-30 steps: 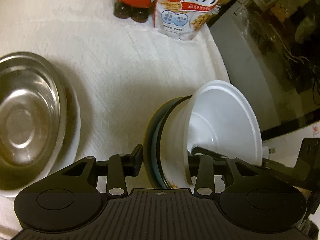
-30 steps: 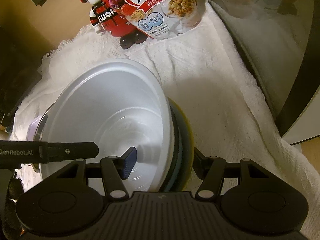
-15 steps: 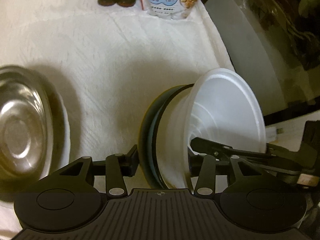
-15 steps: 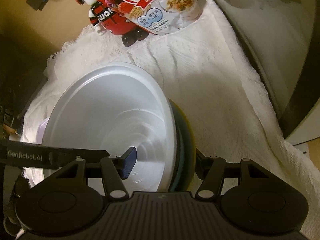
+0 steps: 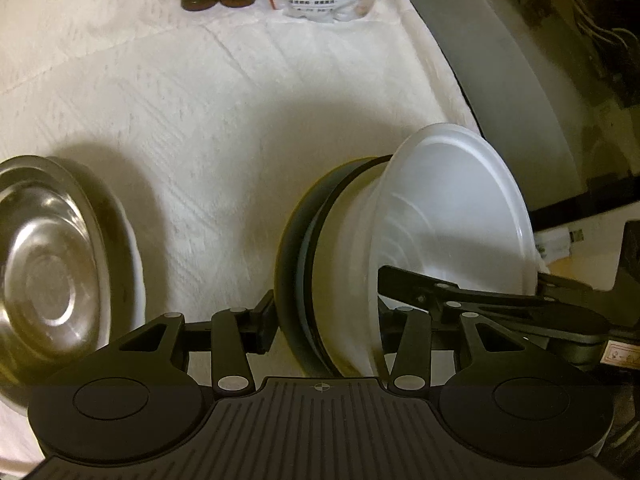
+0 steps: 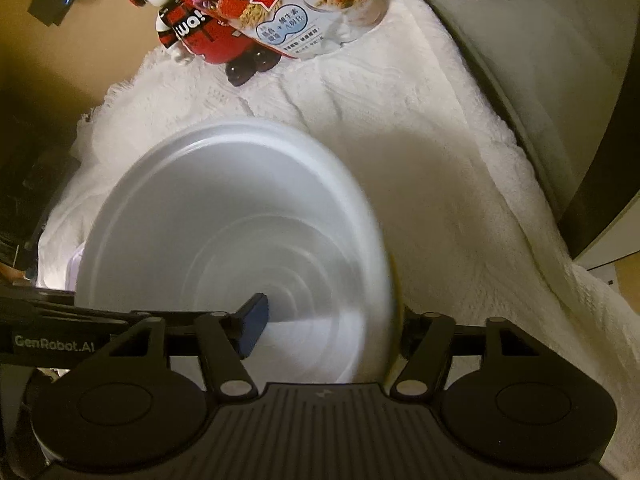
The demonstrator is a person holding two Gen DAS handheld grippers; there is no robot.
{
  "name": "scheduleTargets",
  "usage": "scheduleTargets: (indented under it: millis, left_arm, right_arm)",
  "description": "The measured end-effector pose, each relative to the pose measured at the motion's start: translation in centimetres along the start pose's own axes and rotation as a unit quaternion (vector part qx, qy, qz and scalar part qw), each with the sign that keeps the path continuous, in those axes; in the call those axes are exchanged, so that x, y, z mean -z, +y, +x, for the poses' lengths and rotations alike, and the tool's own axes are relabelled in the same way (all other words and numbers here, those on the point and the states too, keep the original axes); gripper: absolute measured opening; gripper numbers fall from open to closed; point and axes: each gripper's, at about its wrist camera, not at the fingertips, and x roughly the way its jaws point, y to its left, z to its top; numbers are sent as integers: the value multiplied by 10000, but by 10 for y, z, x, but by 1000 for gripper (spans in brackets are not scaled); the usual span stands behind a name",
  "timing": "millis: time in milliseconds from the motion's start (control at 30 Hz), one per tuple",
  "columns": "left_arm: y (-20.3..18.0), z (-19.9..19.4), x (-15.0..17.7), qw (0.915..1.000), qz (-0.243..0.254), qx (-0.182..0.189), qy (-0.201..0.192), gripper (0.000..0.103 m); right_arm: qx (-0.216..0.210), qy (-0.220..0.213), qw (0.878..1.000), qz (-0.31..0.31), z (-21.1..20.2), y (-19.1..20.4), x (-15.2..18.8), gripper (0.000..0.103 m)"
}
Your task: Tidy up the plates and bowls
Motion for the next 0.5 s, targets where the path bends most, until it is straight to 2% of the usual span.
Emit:
scheduleTargets:
  millis: [500]
  left_arm:
    - [5,5,-1,9999,-114,-7,27,46]
  right_arm:
    - [-9,-98,9999,55,2,2,2,65]
